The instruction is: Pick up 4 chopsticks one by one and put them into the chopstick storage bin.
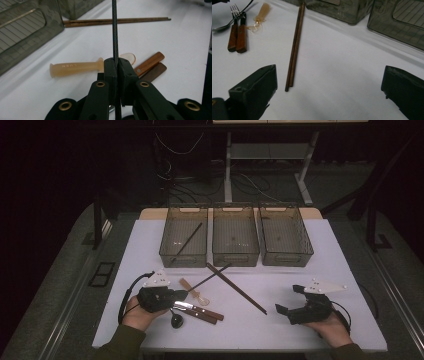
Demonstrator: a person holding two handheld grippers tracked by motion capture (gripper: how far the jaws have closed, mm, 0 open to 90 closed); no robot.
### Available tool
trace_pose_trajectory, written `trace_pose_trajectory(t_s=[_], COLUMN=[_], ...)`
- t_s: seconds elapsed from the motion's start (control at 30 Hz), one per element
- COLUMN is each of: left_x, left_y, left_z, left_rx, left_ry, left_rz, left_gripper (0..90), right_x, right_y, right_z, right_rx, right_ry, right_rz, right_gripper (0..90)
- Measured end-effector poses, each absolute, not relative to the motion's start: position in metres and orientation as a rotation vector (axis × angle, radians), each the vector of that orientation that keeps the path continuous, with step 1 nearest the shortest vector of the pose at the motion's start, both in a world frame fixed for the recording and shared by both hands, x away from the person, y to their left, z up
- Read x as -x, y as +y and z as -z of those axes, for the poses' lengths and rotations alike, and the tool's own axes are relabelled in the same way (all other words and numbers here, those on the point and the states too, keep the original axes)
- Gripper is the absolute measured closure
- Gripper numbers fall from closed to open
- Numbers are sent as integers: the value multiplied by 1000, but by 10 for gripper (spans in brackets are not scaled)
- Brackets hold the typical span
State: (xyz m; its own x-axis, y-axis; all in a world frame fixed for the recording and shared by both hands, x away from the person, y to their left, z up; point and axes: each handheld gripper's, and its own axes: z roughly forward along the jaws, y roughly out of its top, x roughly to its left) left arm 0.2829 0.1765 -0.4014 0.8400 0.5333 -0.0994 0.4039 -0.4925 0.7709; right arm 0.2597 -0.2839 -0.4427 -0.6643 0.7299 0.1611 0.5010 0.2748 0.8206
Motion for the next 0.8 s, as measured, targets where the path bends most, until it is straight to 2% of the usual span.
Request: trace_pose_trajectory(t_s=[0.8], left_x=[-325], left_y=[176], left_z=[383], left_rx=[-2064], left_ry=[740], left_rz=[-250], left_gripper=[846], right_x=[-263], right_y=[-285], right_z=[445], right_rx=[-1150], right_ry=[2295], right_rz=[-1319], right_gripper=[7])
